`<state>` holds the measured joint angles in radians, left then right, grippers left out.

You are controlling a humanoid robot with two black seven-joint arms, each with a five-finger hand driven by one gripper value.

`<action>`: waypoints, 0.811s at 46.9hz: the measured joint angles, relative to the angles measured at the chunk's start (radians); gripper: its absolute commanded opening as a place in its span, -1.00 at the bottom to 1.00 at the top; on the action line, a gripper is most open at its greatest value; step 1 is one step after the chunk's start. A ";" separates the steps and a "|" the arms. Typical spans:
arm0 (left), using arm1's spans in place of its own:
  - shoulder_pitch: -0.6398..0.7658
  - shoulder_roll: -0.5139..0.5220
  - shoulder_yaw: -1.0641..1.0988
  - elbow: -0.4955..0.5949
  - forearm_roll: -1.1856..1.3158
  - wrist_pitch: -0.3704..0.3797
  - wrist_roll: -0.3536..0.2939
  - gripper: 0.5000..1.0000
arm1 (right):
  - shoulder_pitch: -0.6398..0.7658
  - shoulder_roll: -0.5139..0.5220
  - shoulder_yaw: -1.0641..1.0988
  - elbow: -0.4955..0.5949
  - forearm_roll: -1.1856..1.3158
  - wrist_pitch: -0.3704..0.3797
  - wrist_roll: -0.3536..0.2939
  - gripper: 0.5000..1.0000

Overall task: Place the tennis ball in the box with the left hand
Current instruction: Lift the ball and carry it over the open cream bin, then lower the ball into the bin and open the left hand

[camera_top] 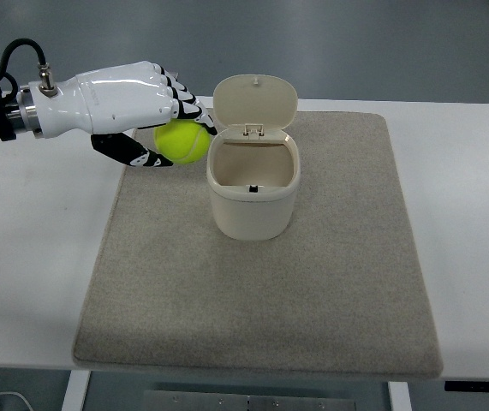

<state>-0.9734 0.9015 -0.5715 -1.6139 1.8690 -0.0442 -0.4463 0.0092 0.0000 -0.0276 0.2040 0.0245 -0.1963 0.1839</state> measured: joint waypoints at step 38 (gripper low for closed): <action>-0.152 -0.236 0.155 0.117 0.212 0.013 0.014 -1.00 | 0.000 0.000 0.000 0.000 0.001 0.000 0.000 0.75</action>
<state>-1.1254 0.6659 -0.4168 -1.4972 2.0815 -0.0314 -0.4325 0.0093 0.0000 -0.0276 0.2040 0.0251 -0.1964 0.1841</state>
